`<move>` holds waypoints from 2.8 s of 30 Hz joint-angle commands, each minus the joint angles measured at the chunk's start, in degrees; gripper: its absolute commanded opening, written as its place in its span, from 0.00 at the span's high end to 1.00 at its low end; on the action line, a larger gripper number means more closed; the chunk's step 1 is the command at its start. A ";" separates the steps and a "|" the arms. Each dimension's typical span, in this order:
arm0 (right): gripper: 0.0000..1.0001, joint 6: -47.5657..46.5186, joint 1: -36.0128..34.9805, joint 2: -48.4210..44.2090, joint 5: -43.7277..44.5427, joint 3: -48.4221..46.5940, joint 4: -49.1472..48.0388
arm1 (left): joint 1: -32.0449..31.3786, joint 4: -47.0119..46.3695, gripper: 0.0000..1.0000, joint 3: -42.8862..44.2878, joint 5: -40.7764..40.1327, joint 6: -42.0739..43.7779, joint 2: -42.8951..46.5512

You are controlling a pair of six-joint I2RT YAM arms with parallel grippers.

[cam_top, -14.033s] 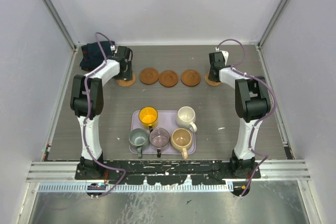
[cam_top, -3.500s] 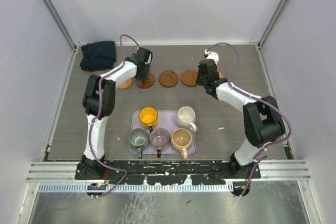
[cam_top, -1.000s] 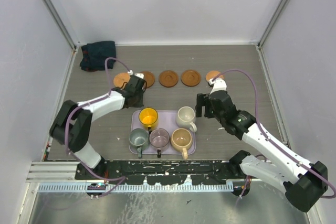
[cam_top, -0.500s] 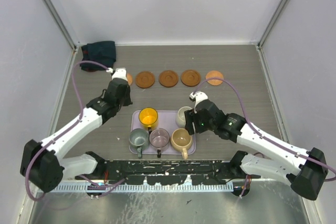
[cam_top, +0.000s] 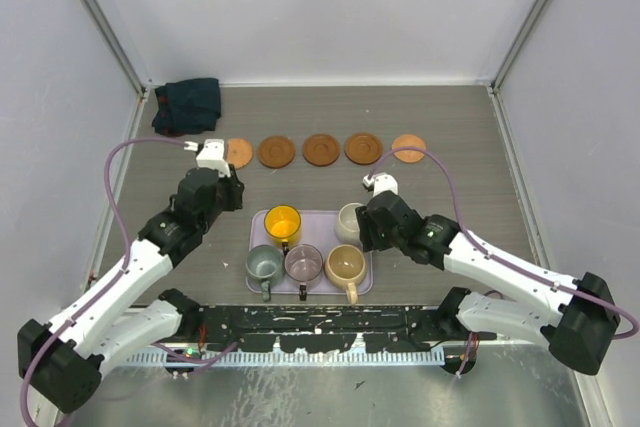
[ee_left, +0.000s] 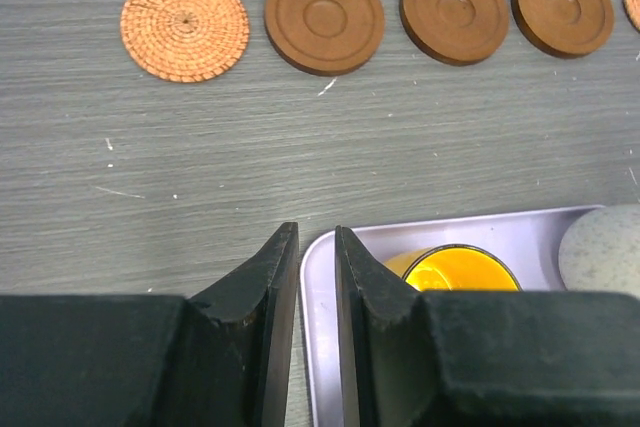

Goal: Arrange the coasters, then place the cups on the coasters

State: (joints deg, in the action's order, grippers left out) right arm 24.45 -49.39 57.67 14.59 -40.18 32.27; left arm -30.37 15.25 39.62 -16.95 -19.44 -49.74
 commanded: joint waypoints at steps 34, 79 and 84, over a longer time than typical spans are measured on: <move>0.46 0.22 -0.30 11.72 -3.05 -1.92 -4.78 | -0.12 -0.67 1.00 3.09 5.24 0.56 -8.86; 0.99 -6.02 -0.06 15.04 19.34 -13.84 -8.79 | -0.13 -1.10 1.00 2.23 2.04 -0.25 -6.66; 0.99 -9.41 2.86 17.10 20.91 -16.45 -12.52 | -0.12 -1.07 1.00 1.72 1.12 -0.16 -5.47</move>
State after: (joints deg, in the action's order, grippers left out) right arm 18.90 -48.66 74.72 29.28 -51.72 28.71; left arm -30.37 16.12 41.23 -13.80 -19.09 -57.21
